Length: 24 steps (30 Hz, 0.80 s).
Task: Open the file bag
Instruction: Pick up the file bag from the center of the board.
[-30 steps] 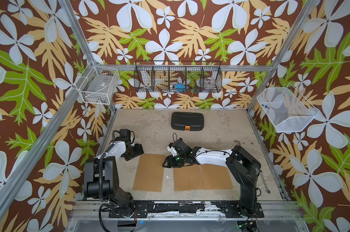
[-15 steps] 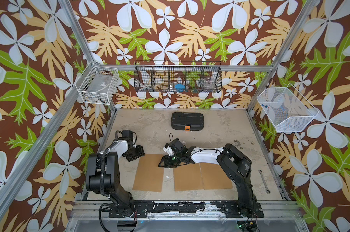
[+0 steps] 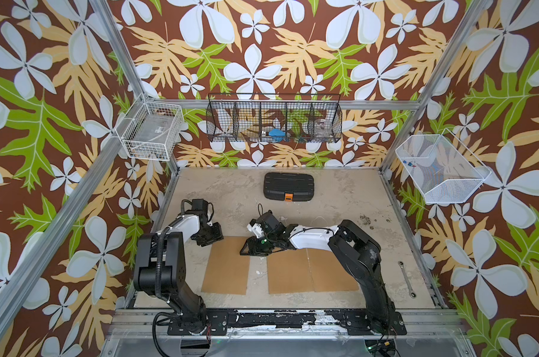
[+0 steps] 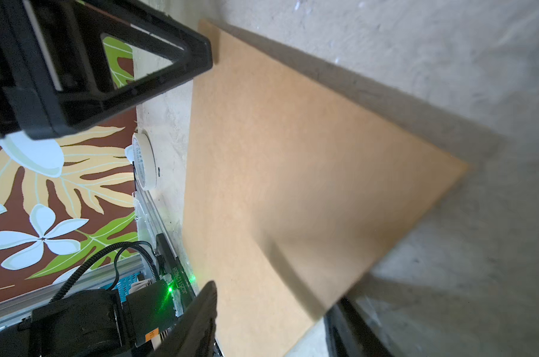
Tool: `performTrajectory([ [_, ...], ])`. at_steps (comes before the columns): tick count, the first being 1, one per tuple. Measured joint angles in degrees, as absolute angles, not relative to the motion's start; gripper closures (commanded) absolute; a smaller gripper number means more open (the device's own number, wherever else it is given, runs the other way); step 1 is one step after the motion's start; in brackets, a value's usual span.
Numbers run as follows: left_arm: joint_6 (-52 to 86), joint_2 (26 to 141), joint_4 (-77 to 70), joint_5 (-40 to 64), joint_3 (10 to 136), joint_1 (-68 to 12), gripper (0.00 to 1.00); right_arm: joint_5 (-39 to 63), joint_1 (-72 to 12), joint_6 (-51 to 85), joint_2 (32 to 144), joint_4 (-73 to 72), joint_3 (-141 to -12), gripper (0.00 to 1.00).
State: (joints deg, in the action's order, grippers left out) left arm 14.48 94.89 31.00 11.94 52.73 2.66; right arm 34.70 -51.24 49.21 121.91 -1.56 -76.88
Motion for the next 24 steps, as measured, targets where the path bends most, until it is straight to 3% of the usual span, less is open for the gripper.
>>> performTrajectory([
  [3, 14.48, 94.98, 30.81, 12.10, 52.73, 2.55, 0.48, 34.96, -51.24, 49.17, 121.97, -1.72, -78.02, 0.49],
  [7, 14.48, 94.80, 30.74, 12.10, 52.69, 2.52, 0.47, 35.11, -51.24, 48.99, 122.54, -1.48, -79.66, 0.65],
  [10, 14.50, 94.35, 30.48, 12.40, 52.47, 2.50, 0.41, 35.14, -51.24, 48.60, 123.17, -0.97, -80.84, 0.79],
  [14, 14.61, 93.25, 30.17, 13.28, 52.01, 2.39, 0.33, 35.51, -51.22, 47.90, 123.28, -0.21, -81.60, 0.91],
  [18, 14.98, 90.24, 31.79, 13.45, 52.10, 2.42, 0.26, 35.59, -51.24, 46.81, 122.39, 0.43, -81.89, 0.98],
  [24, 16.45, 84.62, 33.61, 13.56, 59.53, 2.96, 0.20, 35.99, -51.24, 42.37, 118.04, 3.29, -83.37, 1.00],
])
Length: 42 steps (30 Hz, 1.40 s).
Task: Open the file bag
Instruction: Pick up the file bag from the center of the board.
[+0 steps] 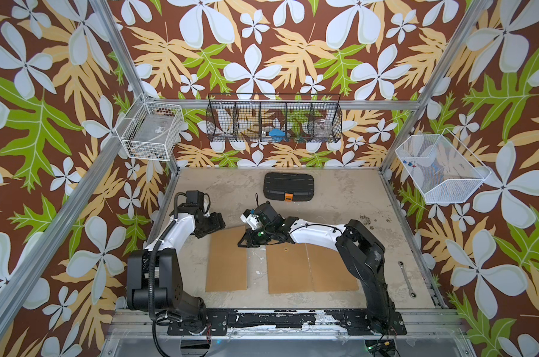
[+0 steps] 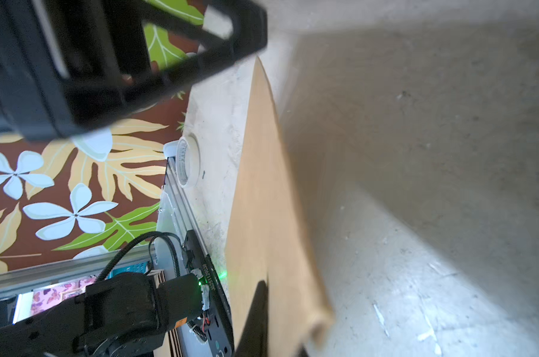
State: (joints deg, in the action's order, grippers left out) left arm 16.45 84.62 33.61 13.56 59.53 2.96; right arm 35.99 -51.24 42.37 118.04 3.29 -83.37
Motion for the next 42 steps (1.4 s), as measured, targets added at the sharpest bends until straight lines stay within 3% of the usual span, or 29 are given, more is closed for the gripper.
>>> performTrajectory([
  [7, 17.96, 79.99, 33.80, 15.79, 70.48, 3.01, 0.17, 33.74, -51.22, 35.86, 107.98, 9.06, -83.24, 1.00],
  [13, 19.44, 74.91, 32.12, 22.09, 72.25, 3.01, 0.10, 31.79, -49.17, 32.75, 97.73, 12.69, -79.37, 1.00],
  [17, 20.69, 70.35, 27.83, 27.62, 69.19, 3.01, 0.00, 31.62, -45.36, 31.05, 90.91, 14.02, -76.47, 1.00],
  [31, 27.94, 62.83, 9.56, 41.63, 51.03, 1.23, 0.00, 36.03, -38.46, 23.03, 77.34, 20.67, -74.35, 1.00],
  [42, 33.56, 58.24, -5.98, 45.65, 43.68, -4.67, 0.02, 42.65, -34.83, 22.28, 76.66, 20.51, -74.28, 1.00],
])
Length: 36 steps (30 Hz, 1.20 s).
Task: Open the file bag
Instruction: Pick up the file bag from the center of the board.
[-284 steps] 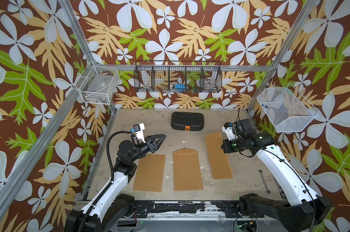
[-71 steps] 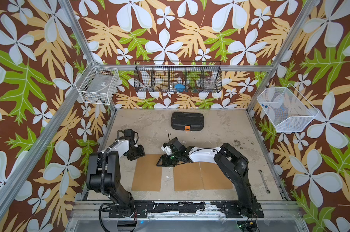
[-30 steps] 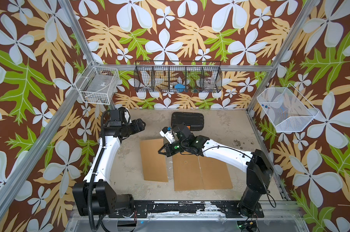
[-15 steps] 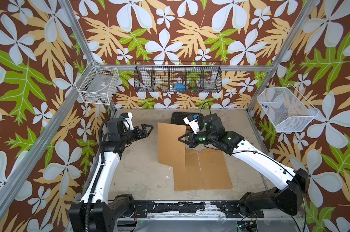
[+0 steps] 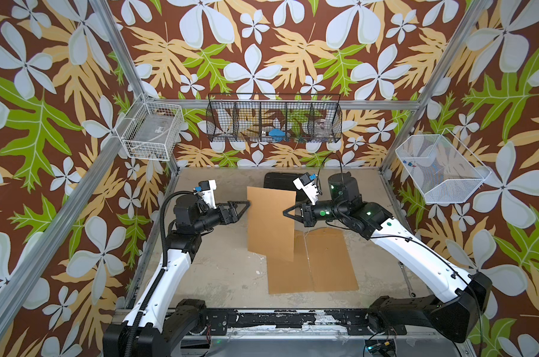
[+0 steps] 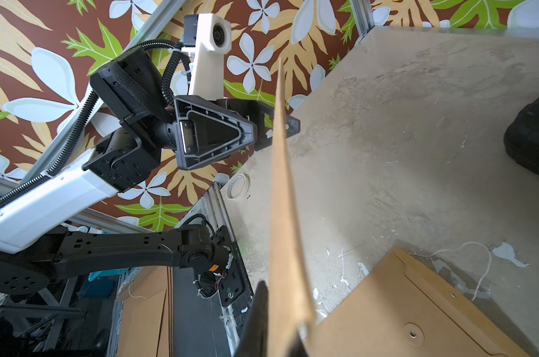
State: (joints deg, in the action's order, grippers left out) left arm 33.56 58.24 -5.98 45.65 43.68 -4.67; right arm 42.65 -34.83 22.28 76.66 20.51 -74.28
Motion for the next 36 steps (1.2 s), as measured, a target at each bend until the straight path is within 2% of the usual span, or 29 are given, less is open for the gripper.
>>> performTrajectory([
  [9, 36.91, 58.70, -12.80, 47.16, 41.60, -8.23, 0.18, 46.19, -34.61, 22.09, 78.17, 19.64, -76.07, 1.00],
  [23, 44.36, 58.72, -25.61, 49.41, 38.87, -10.24, 0.76, 47.75, -32.67, 20.49, 81.89, 19.29, -77.97, 1.00],
  [27, 45.21, 58.83, -28.05, 49.87, 38.44, -10.31, 0.89, 48.05, -31.97, 20.51, 82.43, 18.74, -77.45, 0.90],
  [30, 46.52, 59.09, -29.93, 50.00, 38.17, -10.33, 0.95, 47.99, -31.77, 20.51, 82.48, 18.26, -76.93, 0.82],
  [33, 47.31, 59.37, -31.83, 49.76, 38.17, -10.44, 1.00, 47.99, -31.66, 20.53, 81.95, 17.61, -75.70, 0.76],
  [36, 47.83, 59.79, -33.12, 48.86, 38.17, -10.57, 1.00, 48.34, -31.68, 20.58, 80.84, 16.73, -74.11, 0.71],
])
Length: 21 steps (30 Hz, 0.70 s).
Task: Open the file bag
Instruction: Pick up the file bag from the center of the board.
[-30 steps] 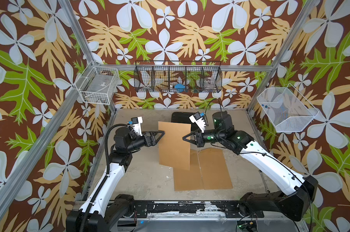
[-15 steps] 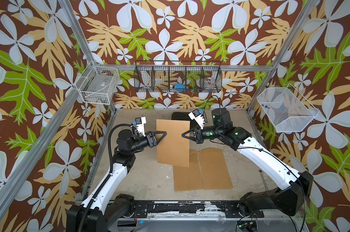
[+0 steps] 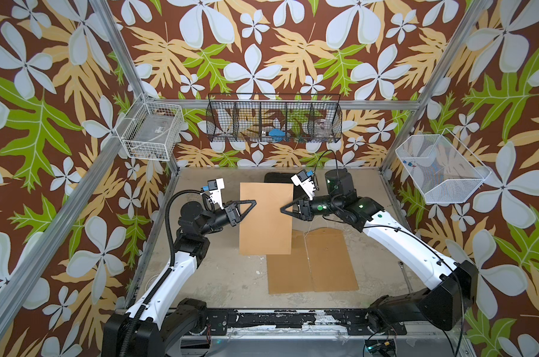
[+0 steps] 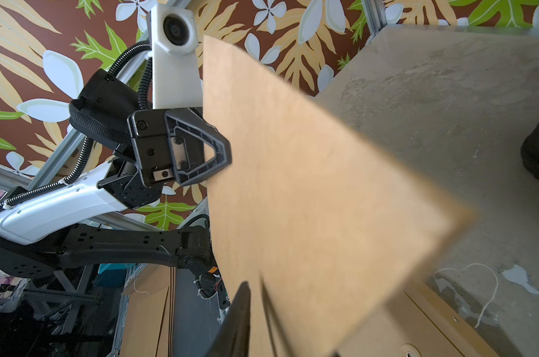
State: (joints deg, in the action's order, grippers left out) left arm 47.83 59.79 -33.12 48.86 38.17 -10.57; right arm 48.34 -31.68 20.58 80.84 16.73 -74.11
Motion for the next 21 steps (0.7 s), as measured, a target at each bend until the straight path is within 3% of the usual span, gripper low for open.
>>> performTrajectory([
  [13, 49.45, 62.67, -37.60, 41.30, 38.65, -10.57, 1.00, 50.61, -31.68, 26.89, 73.38, 7.94, -60.58, 0.65],
  [21, 51.35, 65.06, -40.27, 39.44, 38.72, -10.57, 1.00, 50.72, -31.70, 29.85, 70.46, 5.08, -56.05, 0.68],
])
